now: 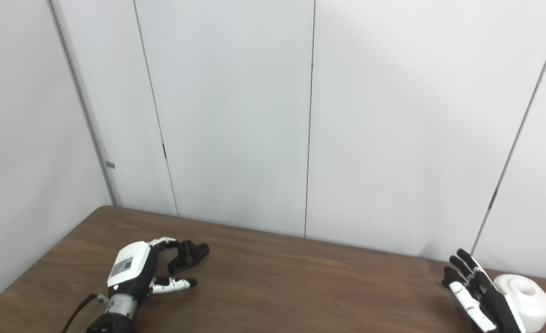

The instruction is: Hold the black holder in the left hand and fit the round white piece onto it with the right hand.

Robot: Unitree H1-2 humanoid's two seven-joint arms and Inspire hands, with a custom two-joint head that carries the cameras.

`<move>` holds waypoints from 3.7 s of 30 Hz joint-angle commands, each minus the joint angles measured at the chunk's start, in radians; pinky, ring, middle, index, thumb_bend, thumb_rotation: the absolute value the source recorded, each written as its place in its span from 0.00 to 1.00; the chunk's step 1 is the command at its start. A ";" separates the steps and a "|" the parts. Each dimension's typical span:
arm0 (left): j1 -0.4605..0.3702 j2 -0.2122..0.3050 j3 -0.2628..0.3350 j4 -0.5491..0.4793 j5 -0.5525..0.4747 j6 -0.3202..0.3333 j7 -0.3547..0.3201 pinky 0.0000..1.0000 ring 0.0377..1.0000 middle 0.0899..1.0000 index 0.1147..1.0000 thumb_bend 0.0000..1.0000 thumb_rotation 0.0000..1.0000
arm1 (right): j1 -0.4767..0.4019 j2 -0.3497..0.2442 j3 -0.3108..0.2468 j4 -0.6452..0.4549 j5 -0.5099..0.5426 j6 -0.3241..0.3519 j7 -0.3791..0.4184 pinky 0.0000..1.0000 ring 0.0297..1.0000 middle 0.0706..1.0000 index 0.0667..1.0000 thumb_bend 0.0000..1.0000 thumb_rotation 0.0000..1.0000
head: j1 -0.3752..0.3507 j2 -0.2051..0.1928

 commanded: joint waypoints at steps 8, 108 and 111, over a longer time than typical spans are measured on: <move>-0.039 -0.008 0.009 0.041 -0.006 -0.029 0.090 0.65 0.72 0.68 0.62 0.97 0.20 | 0.015 0.001 -0.003 0.009 0.012 -0.012 0.012 0.82 0.86 0.88 0.89 0.37 0.43 | 0.004 -0.002; -0.108 -0.005 -0.091 0.187 0.033 -0.112 0.173 0.65 0.59 0.50 0.42 0.52 0.06 | 0.035 0.009 0.005 -0.100 -0.006 0.033 -0.031 0.77 0.83 0.86 0.86 0.39 0.44 | -0.031 0.025; -0.104 -0.012 -0.095 0.177 0.022 -0.117 0.144 0.65 0.59 0.50 0.42 0.52 0.06 | 0.035 0.011 0.009 -0.108 -0.008 0.030 -0.032 0.76 0.82 0.85 0.85 0.39 0.44 | -0.049 0.031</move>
